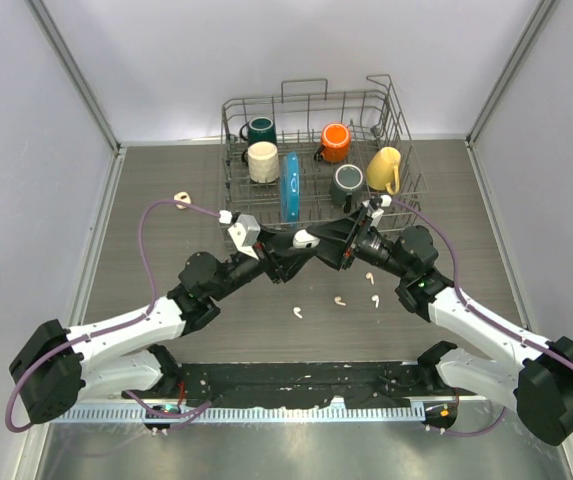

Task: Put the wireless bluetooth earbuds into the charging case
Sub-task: Pick up the charging case at the center of the board, then open the charging case.

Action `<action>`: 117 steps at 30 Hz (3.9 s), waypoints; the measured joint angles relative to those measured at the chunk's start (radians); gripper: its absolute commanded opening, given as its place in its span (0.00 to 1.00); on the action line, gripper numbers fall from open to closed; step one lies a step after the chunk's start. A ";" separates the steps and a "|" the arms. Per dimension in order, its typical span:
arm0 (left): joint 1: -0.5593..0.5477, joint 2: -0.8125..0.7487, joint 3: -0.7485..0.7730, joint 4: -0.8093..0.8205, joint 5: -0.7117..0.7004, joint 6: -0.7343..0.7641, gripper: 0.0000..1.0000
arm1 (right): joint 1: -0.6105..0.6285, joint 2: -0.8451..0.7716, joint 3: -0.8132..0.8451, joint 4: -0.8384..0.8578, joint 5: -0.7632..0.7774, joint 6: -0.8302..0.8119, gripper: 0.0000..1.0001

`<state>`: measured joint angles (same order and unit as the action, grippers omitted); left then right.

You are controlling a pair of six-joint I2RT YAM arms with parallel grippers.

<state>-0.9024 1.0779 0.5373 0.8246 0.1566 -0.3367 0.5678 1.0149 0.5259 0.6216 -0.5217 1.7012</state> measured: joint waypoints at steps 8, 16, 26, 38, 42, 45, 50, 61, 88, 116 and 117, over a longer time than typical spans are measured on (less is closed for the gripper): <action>-0.001 0.023 0.000 0.013 0.000 0.000 0.34 | 0.000 0.003 -0.003 0.018 -0.002 0.008 0.13; -0.006 0.029 0.000 0.017 -0.009 0.000 0.46 | 0.001 0.013 -0.009 0.036 -0.005 0.016 0.13; -0.011 0.029 0.000 0.017 -0.015 0.001 0.39 | 0.001 0.013 -0.016 0.035 -0.004 0.014 0.13; -0.024 0.031 0.002 0.018 -0.025 0.004 0.40 | 0.002 0.012 -0.016 0.006 -0.005 0.006 0.13; -0.024 0.038 0.003 0.019 -0.036 0.006 0.30 | 0.002 0.007 -0.016 0.004 -0.008 0.006 0.13; -0.025 0.040 0.003 0.027 -0.038 0.011 0.22 | 0.002 0.002 -0.016 0.001 -0.007 0.006 0.13; -0.026 0.047 0.003 0.043 -0.041 0.011 0.08 | 0.002 -0.001 -0.016 0.001 -0.007 0.007 0.17; -0.036 0.061 -0.097 0.237 -0.048 0.014 0.00 | 0.014 -0.023 -0.019 -0.042 -0.014 -0.040 0.62; -0.036 -0.224 -0.241 0.279 0.003 0.185 0.00 | 0.063 -0.121 0.397 -0.851 -0.010 -0.970 0.79; -0.035 -0.074 -0.225 0.310 0.109 0.159 0.00 | 0.151 -0.068 0.408 -0.873 0.027 -1.029 0.75; -0.035 -0.071 -0.225 0.316 0.108 0.157 0.00 | 0.151 -0.068 0.408 -0.874 0.026 -1.031 0.75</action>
<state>-0.9375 1.0069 0.3119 1.1404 0.2646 -0.1795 0.7189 0.9470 0.9340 -0.2527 -0.4957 0.6704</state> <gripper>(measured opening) 0.325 0.756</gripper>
